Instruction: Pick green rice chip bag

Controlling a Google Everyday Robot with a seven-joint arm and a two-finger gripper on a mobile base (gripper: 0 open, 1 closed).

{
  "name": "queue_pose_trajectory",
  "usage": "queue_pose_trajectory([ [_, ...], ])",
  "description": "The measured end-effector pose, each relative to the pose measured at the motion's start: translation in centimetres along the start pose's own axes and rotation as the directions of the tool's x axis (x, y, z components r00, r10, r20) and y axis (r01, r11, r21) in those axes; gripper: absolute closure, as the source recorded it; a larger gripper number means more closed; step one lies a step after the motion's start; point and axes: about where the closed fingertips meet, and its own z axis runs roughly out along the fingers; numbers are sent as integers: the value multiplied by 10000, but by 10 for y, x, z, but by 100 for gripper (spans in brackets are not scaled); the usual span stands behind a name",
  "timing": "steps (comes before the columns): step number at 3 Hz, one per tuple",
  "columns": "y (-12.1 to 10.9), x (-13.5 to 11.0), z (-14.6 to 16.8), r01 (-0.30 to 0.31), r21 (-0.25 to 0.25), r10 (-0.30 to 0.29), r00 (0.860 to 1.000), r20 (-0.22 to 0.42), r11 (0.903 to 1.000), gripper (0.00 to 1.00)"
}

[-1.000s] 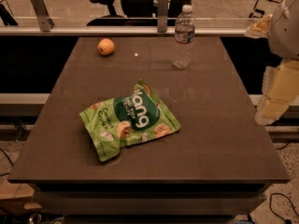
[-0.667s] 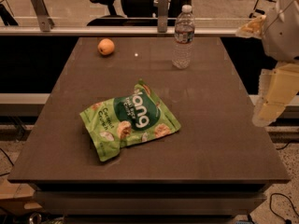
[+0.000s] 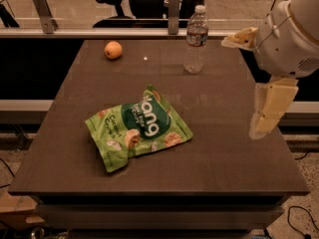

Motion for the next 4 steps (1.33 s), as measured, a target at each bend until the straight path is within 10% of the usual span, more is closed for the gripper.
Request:
queue_pose_trajectory([
  [4,-5,-33,65,810,-829,-615,9746,2152,9933,0],
])
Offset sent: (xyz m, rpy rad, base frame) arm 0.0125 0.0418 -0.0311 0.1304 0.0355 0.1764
